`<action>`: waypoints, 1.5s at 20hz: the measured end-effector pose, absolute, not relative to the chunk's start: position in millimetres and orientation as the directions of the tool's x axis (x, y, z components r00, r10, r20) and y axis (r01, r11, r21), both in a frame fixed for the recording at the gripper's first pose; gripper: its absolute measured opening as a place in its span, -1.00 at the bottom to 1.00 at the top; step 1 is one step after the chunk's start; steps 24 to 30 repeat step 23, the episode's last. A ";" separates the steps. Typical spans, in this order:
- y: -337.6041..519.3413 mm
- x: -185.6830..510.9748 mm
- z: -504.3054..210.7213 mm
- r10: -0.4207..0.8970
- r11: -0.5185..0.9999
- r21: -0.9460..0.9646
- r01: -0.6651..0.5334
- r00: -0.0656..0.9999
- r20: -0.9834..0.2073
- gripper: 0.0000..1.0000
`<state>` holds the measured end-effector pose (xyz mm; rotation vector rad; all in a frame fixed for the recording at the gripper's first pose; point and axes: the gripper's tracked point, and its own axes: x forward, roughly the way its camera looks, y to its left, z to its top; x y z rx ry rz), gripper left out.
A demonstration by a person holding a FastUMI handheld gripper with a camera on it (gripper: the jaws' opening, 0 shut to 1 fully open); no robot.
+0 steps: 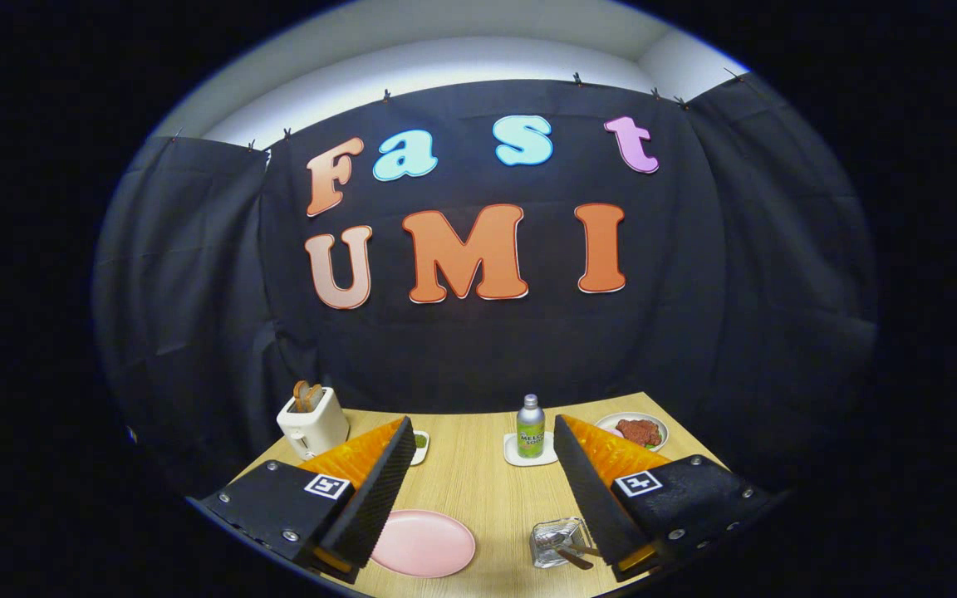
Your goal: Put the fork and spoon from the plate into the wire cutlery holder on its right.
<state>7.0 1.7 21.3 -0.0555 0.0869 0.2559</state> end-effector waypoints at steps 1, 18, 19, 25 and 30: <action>4.9 5.0 21.7 0.258 0.964 -0.038 -0.262 0.962 -0.087 0.99; 18.2 -6.2 9.0 0.244 0.965 -0.077 -0.250 0.967 -0.078 0.99; 18.4 -7.2 7.3 0.242 0.966 -0.075 -0.248 0.967 -0.082 1.00; 20.1 -11.0 4.3 0.240 0.967 -0.066 -0.245 0.967 -0.084 0.99; 20.1 -11.0 4.3 0.240 0.967 -0.066 -0.245 0.967 -0.084 0.99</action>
